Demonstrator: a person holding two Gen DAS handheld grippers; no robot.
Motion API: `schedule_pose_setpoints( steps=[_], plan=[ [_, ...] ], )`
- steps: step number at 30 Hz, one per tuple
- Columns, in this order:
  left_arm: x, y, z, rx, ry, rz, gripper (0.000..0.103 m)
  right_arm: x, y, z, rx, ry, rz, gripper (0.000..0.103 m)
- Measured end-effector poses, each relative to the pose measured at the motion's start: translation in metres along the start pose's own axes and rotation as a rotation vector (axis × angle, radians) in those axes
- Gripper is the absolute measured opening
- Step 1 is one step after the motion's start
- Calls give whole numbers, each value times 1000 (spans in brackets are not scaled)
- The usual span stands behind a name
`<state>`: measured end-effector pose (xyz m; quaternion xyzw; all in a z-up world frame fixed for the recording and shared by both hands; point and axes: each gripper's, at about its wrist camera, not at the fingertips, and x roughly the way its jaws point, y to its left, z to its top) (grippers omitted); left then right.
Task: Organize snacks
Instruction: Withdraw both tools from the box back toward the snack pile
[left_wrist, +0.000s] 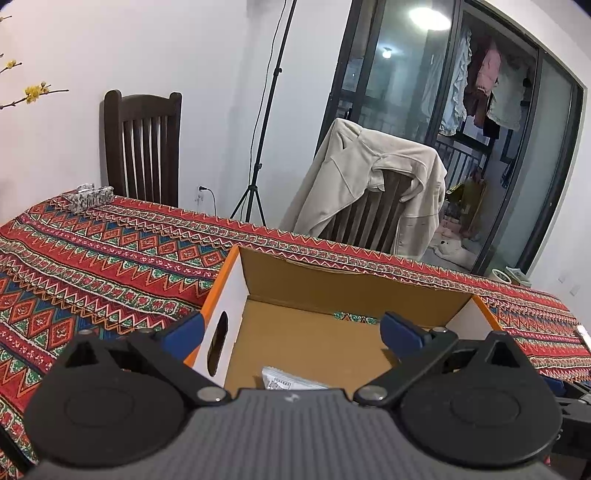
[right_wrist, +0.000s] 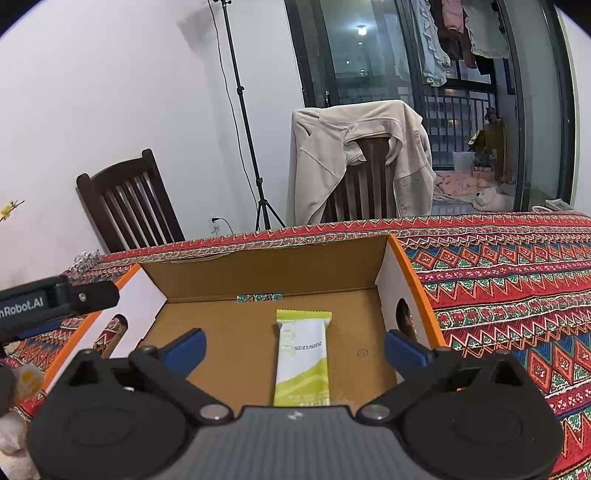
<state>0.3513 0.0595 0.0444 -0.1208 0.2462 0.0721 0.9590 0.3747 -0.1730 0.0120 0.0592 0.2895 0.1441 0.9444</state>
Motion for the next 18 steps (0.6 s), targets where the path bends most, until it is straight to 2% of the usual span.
schedule_pose_setpoints(
  steps=[4,11,18],
  plan=[
    [-11,-3,5,13,-30,-16,103,-8,1,3,8,-11,17,103],
    [-47,-14,17,26,-91,-31,103,-44,3,13,-11,-93,25,103],
    [-88,-22,8,56,-122,-34,103,-84,2,6,-28,-121,15,103]
  ],
)
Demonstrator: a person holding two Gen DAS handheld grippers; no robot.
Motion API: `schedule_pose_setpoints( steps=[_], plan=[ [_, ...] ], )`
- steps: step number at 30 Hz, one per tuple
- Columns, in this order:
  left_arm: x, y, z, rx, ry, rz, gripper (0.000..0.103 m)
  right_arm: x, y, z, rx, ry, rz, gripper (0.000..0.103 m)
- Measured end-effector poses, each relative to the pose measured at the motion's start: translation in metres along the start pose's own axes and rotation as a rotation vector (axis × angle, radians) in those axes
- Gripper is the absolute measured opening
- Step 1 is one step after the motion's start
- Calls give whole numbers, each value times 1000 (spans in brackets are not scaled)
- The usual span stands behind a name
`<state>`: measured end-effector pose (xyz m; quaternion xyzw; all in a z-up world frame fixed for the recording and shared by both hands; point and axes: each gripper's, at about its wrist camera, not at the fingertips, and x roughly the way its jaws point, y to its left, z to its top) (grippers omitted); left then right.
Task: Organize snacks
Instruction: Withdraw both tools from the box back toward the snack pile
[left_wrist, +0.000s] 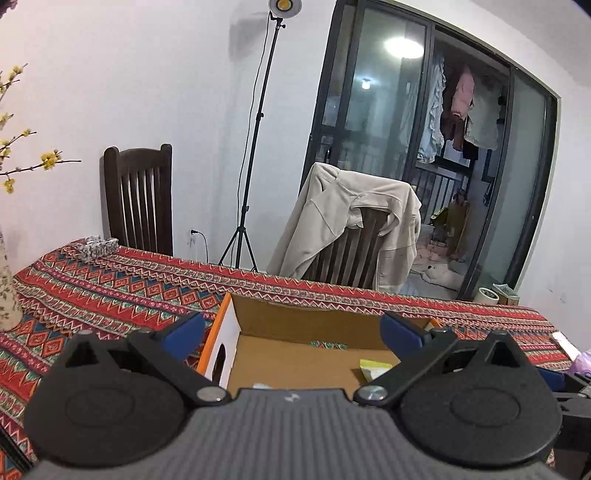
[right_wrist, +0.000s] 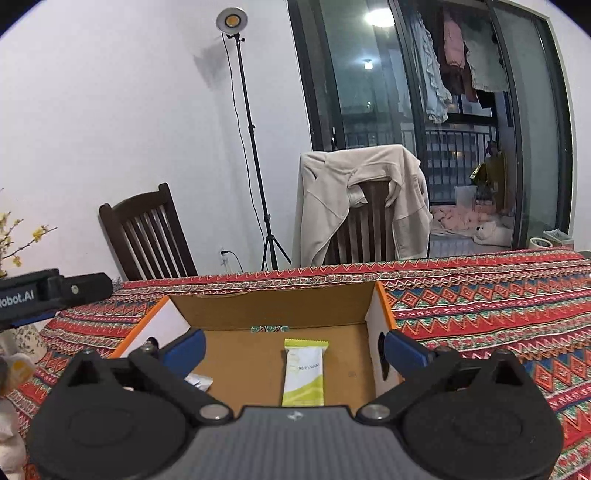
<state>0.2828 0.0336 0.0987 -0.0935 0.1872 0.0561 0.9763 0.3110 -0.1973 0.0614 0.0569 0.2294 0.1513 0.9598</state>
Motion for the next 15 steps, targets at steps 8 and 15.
schedule_pose_setpoints(
  steps=[8,15],
  plan=[
    [-49,0,-16,40,-29,10,103,-57,-4,-19,-16,-28,-10,103],
    [-82,5,-37,64,-30,4,103,-93,-11,-45,-20,-21,-22,103]
  ],
)
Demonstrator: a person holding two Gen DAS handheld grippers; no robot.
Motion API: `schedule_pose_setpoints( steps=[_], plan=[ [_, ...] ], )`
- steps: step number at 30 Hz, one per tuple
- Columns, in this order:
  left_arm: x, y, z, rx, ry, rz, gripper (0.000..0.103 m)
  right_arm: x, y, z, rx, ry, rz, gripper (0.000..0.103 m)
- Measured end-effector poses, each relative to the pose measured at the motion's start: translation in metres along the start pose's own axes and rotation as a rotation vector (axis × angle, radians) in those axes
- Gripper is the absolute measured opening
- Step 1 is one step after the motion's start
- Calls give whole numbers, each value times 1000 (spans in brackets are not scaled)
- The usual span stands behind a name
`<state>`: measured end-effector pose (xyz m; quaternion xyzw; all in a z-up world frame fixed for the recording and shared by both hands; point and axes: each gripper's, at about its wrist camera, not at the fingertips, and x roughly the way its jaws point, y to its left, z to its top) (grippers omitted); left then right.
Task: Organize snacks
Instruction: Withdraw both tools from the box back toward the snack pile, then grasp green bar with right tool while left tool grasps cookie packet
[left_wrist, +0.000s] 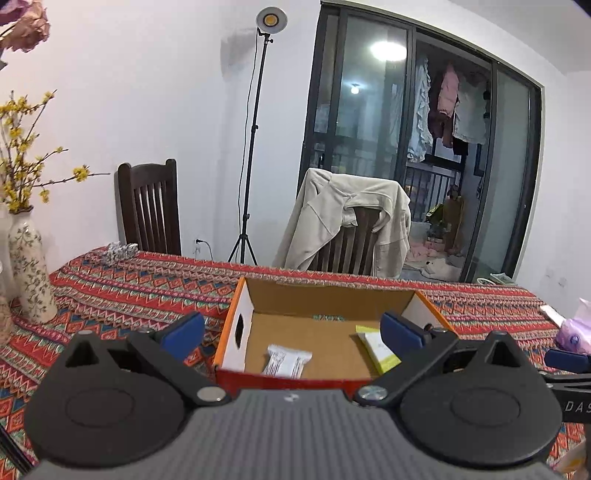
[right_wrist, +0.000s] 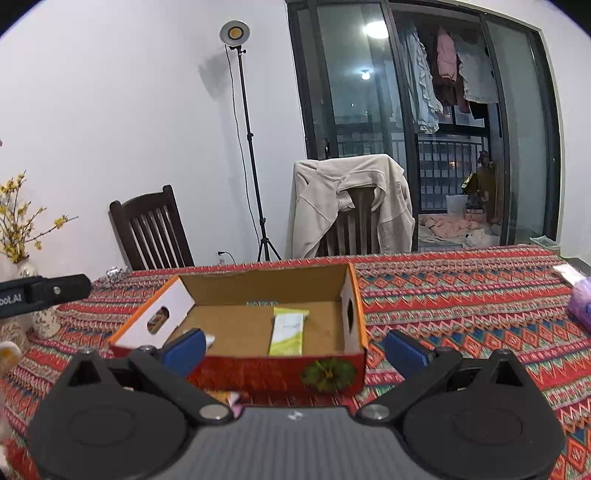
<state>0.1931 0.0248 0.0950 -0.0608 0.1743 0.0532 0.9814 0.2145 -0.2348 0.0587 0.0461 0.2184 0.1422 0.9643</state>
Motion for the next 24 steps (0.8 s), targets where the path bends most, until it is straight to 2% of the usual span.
schedule_pose_setpoints(
  steps=[11,17,24],
  plan=[
    [-39,28,-52,-1,14,-12,103,-30,-14,-56,-31,7,11,103],
    [-53,53,-86,19,48,4,103,-30,-17,-83,-79,78,-9,103],
    [-60,84,-118,-20,105,12,103,-11,-25,-97,-87,170,-27,103]
  ],
)
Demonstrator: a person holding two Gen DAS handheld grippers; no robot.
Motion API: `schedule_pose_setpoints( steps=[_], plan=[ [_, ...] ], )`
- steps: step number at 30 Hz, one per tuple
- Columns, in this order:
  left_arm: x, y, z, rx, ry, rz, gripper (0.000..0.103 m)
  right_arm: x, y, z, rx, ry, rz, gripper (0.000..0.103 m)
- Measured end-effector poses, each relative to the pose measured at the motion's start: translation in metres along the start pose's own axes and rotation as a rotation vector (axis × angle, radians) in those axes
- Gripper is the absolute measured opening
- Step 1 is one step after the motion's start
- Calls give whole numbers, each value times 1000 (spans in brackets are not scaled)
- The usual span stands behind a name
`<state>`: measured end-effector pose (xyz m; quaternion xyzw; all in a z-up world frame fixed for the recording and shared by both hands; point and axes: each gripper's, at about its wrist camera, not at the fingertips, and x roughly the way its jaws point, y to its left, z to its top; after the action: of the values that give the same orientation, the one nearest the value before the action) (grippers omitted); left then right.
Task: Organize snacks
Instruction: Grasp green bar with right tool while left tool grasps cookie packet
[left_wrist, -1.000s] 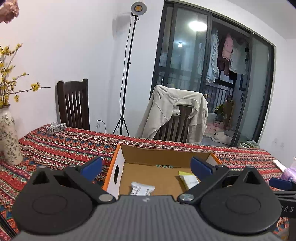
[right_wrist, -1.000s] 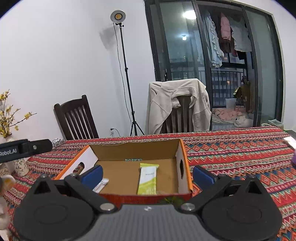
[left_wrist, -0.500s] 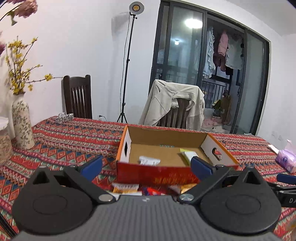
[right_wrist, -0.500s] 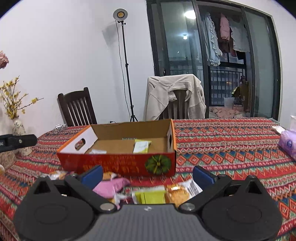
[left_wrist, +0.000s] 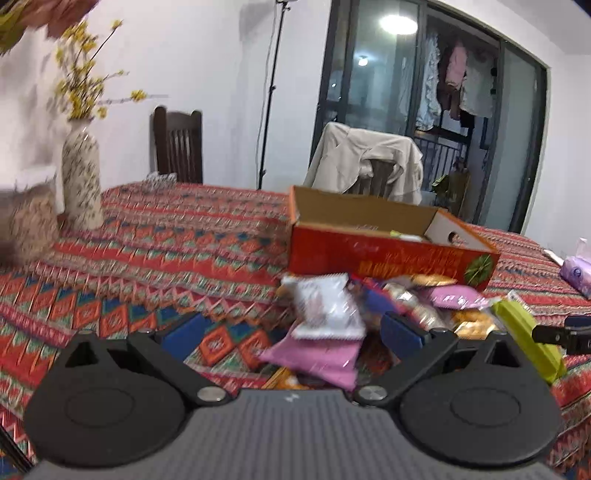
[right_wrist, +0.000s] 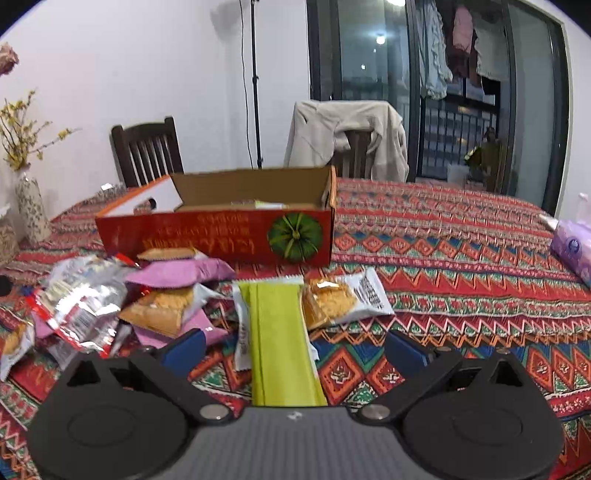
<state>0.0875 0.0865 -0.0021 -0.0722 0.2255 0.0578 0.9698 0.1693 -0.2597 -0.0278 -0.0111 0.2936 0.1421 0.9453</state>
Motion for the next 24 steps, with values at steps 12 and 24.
schedule_pose_setpoints(
  steps=[12,24],
  plan=[
    [0,5,-8,-3,54,12,103,21,4,-10,9,67,12,38],
    [4,-16,-24,91,185,37,103,-24,8,-25,56,-103,21,36]
  ],
)
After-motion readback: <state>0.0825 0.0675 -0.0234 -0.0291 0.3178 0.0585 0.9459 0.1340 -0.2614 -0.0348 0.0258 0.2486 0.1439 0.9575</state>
